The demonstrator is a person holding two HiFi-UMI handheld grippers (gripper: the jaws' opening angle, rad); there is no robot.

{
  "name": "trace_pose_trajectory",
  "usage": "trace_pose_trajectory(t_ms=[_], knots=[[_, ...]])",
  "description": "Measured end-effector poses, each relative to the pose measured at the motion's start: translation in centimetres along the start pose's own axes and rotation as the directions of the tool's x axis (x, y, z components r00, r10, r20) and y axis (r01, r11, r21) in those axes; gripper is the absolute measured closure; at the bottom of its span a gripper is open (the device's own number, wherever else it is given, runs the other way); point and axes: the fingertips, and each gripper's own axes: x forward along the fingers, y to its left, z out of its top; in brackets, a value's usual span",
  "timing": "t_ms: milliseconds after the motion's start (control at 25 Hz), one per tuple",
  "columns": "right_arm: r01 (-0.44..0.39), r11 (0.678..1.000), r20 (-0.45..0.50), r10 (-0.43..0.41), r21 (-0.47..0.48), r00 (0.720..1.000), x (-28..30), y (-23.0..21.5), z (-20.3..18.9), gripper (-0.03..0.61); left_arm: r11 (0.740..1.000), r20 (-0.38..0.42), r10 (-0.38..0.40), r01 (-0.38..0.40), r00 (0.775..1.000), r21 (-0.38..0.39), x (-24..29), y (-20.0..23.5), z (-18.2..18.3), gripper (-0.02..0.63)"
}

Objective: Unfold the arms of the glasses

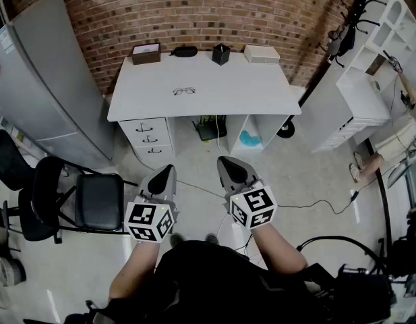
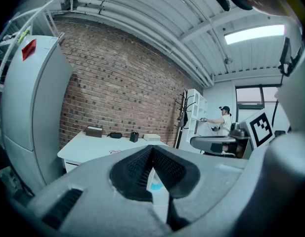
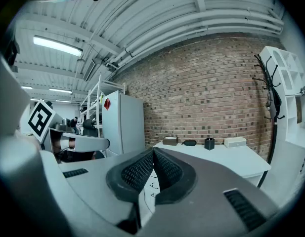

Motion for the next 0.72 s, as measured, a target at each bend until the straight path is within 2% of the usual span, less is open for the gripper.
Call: trace_pose_trajectory(t_ms=[720], knots=[[-0.011,1.000,0.005,0.011,0.018,1.000,1.0,1.2,0.1,0.571,1.000,-0.005,-0.004,0.004,1.000,-0.012,-0.8,1.4,0.0,0.604]])
